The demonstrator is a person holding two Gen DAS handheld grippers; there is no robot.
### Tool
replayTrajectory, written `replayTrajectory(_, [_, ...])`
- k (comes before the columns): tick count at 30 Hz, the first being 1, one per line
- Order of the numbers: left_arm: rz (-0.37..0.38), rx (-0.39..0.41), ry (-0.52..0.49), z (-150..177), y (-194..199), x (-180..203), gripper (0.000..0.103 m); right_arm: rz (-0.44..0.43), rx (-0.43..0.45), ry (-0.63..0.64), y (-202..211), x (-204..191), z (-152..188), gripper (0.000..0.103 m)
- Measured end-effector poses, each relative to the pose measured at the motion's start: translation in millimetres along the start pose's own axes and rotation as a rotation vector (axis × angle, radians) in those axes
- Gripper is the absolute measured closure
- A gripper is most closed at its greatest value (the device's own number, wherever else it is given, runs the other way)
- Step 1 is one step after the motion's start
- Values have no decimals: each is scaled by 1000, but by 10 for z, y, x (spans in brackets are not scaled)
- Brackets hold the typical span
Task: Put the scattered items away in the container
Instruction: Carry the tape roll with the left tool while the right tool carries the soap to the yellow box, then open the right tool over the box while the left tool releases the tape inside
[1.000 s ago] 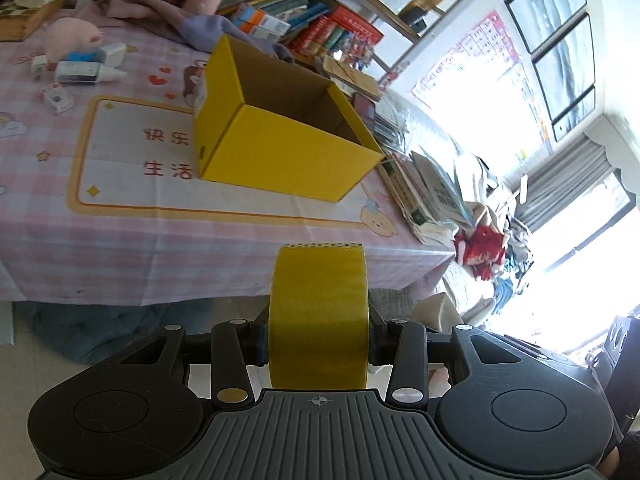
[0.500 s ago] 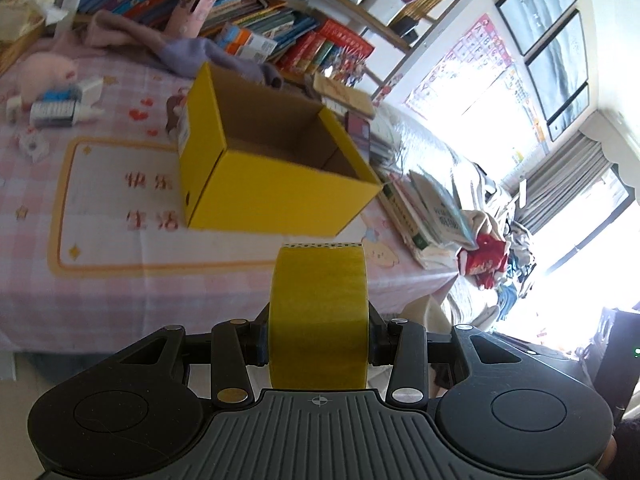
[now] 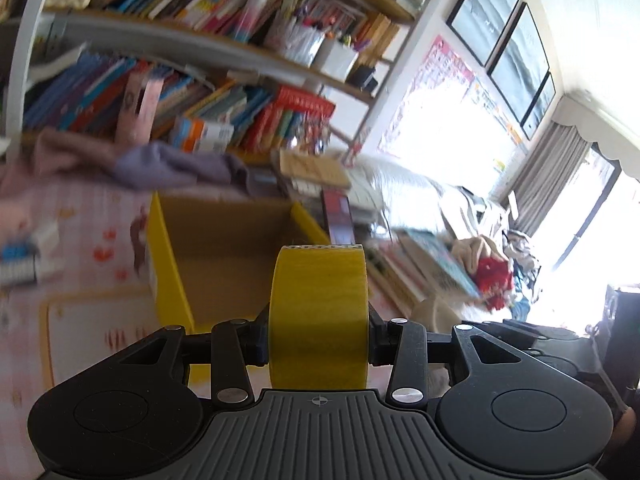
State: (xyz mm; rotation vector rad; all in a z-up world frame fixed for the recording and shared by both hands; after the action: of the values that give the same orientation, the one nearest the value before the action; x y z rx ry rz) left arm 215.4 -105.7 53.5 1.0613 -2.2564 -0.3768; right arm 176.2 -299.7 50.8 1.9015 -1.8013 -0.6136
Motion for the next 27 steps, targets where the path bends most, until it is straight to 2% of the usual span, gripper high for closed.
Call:
replayTrajectory(5, [-55,6,-34,-272,-318,-50,63,-38,23,74,-371,130,-389,52])
replayTrajectory(10, [-136,-64,-87,-347,-777,-156,63,-99,-11,180,-913,156,-600,52])
replayTrajectory(16, [-242,-180,-157,-344,-1336,-312,63,-164,-111,332,-1600,91,-566,52])
replayTrajectory(22, [-317,-275,-210,-383,-1757,-482,63,-237,-197,474,-2083,-39,-476,52])
replayTrajectory(27, [-369,-373,-251,-370,-2069,-664,63,-266,-255,612,-2431,-146,-519,52])
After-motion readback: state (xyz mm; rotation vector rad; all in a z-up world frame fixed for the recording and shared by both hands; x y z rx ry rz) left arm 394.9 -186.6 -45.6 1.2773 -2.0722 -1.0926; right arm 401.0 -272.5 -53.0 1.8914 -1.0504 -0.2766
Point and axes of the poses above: each gripper's, at about its wrist camera, not at the fingertips, and y roughly against the way its jaws point, x to its right, z to its underside, the point moved 6 cm from there along -y, roughly the way its jaws point, and after that the axes turned 1 degree about -x, right-handed, at the moved point
